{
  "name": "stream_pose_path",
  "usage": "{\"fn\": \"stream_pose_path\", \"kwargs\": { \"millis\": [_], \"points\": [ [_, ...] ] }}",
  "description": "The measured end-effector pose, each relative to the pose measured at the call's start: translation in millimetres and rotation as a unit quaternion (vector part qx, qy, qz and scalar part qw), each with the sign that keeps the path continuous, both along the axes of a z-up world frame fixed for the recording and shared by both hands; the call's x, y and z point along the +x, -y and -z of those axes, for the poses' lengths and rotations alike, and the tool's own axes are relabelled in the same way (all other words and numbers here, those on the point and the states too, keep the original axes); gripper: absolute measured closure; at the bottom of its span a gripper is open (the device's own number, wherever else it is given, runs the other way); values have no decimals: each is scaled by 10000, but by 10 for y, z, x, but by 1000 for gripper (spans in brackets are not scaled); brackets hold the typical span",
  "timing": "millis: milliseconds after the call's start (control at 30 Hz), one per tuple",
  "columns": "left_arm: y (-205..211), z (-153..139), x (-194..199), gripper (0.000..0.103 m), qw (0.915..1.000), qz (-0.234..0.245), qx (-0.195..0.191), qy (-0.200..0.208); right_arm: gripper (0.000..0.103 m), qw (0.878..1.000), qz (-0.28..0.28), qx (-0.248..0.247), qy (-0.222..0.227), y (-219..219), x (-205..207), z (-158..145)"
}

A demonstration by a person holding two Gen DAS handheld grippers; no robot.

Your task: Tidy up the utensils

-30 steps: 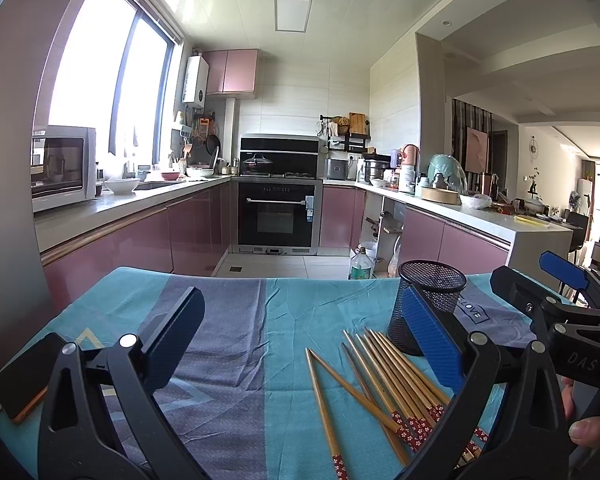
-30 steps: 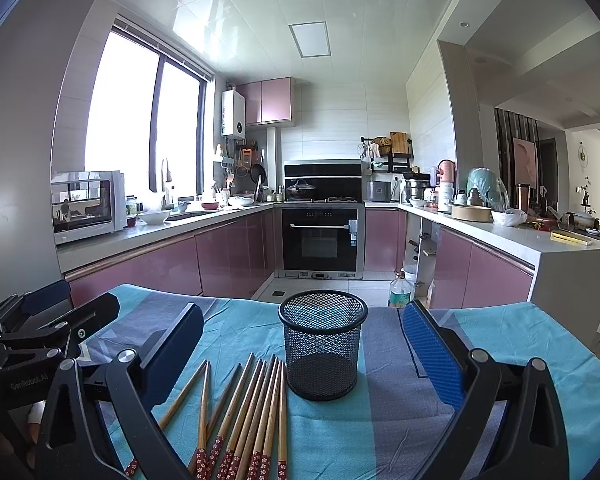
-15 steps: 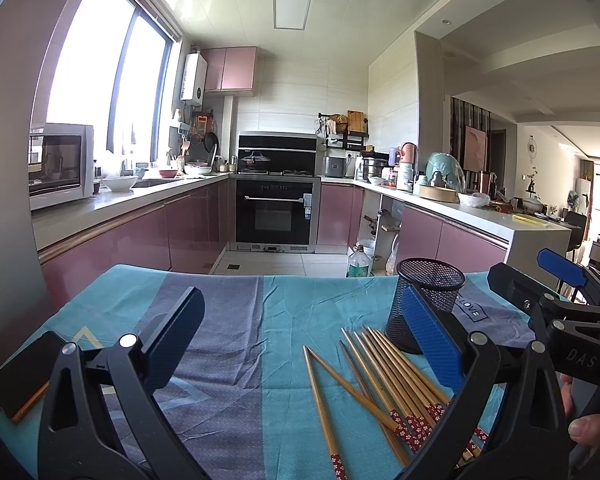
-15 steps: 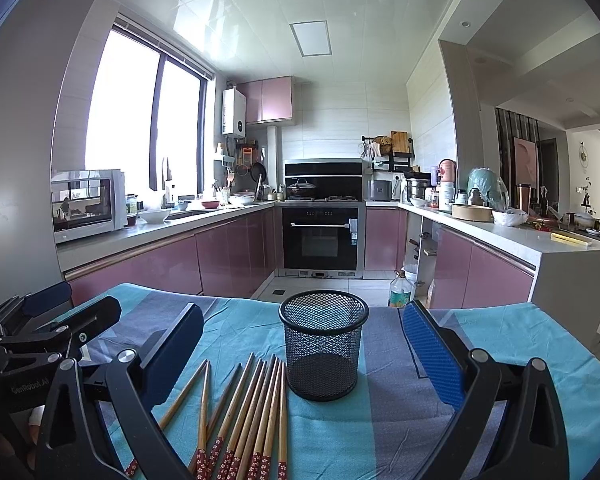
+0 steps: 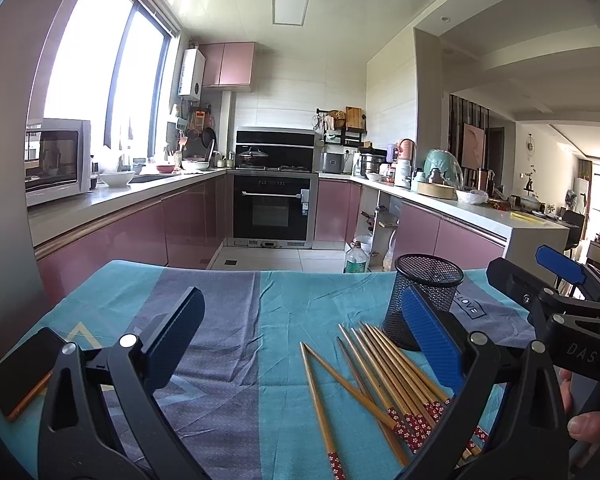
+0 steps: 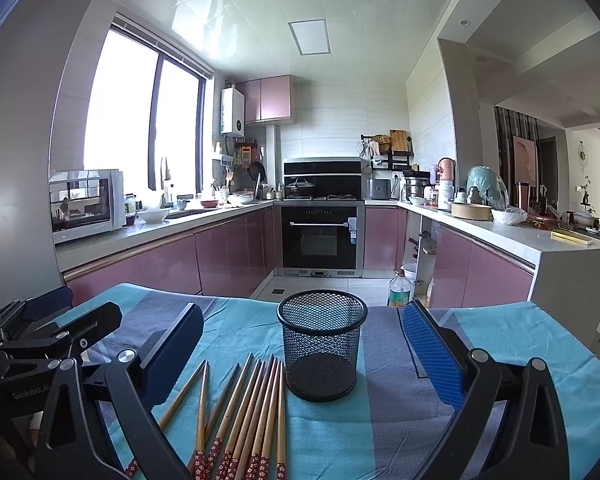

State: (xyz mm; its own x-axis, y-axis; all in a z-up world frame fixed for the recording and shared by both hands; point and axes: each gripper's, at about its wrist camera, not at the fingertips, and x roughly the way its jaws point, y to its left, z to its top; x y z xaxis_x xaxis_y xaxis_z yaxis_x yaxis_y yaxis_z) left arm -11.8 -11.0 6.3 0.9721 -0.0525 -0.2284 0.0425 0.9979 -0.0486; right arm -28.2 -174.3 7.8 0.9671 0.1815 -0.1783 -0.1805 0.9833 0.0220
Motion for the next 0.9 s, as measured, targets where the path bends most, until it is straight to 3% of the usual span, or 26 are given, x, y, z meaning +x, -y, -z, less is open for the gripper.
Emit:
{"fn": "stream_pose_path", "kwargs": {
  "millis": [400,533,667,900],
  "points": [
    [-1,109,146,6,9990,129,98,-410,6,9997,-70,-23,-214,51,40,35],
    [-1,224,265,6,9955,244,252,-876,6,9972,-244,-137,-688,60,156,120],
    [21,357,387,6,9897,365,471,-1302,7,9875,-527,-381,-1438,5,313,311],
    [66,494,587,23,9796,667,631,-1785,33,9658,-934,-390,-2386,-63,492,579]
  ]
}}
